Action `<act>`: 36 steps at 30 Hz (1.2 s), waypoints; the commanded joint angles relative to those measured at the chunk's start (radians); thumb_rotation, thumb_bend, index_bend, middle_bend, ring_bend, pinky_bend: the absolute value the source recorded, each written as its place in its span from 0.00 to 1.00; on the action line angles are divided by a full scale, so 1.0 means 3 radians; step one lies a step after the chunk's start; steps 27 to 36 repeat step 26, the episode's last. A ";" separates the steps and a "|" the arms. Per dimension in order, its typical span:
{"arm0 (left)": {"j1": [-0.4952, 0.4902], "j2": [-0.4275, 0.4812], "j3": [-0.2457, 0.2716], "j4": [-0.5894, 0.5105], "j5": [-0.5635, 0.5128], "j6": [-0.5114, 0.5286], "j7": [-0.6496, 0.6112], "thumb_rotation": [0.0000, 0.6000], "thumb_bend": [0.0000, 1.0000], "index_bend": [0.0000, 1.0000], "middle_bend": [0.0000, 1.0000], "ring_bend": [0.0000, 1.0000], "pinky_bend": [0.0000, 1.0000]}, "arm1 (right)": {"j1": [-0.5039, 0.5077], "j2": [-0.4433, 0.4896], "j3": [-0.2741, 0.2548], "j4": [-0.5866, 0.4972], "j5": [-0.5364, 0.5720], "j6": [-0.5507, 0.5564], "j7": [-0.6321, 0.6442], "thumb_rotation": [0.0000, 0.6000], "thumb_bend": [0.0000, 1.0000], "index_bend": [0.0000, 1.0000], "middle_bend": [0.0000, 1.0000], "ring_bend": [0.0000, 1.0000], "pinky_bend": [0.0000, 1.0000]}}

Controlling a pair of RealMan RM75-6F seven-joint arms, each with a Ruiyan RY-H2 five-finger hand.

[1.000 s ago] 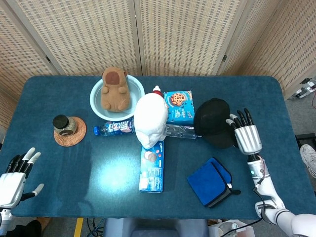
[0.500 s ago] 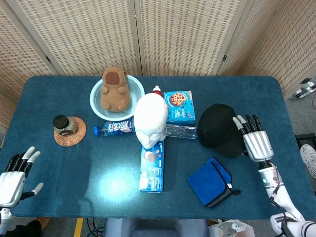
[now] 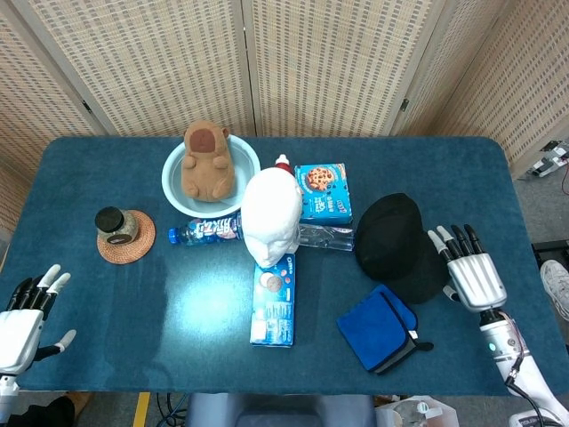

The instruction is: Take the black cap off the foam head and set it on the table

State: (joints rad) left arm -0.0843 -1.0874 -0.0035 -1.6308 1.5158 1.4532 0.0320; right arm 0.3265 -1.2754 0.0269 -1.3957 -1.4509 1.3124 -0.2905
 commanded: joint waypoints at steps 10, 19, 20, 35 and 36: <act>-0.0014 -0.0007 -0.0001 -0.0003 0.0023 -0.0003 -0.0006 1.00 0.20 0.02 0.00 0.00 0.00 | -0.0318 0.0238 -0.0109 -0.0169 -0.0084 0.0298 0.0139 1.00 0.00 0.00 0.00 0.00 0.00; -0.0008 -0.0003 -0.0008 -0.0001 0.0023 0.0021 -0.0012 1.00 0.20 0.02 0.00 0.01 0.00 | -0.0578 0.0461 -0.0050 -0.0424 0.0018 0.0579 0.0250 1.00 0.00 0.00 0.04 0.00 0.01; -0.0007 -0.0003 -0.0009 0.0001 0.0022 0.0024 -0.0015 1.00 0.20 0.02 0.00 0.00 0.00 | -0.0599 0.0503 -0.0055 -0.0462 0.0016 0.0586 0.0307 1.00 0.00 0.00 0.05 0.00 0.02; 0.0000 -0.0011 -0.0014 0.0010 0.0020 0.0041 -0.0015 1.00 0.20 0.02 0.00 0.01 0.00 | -0.0754 0.0704 -0.0094 -0.0623 -0.0052 0.0728 0.0454 1.00 0.00 0.00 0.14 0.06 0.11; 0.0000 -0.0011 -0.0014 0.0010 0.0020 0.0041 -0.0015 1.00 0.20 0.02 0.00 0.01 0.00 | -0.0754 0.0704 -0.0094 -0.0623 -0.0052 0.0728 0.0454 1.00 0.00 0.00 0.14 0.06 0.11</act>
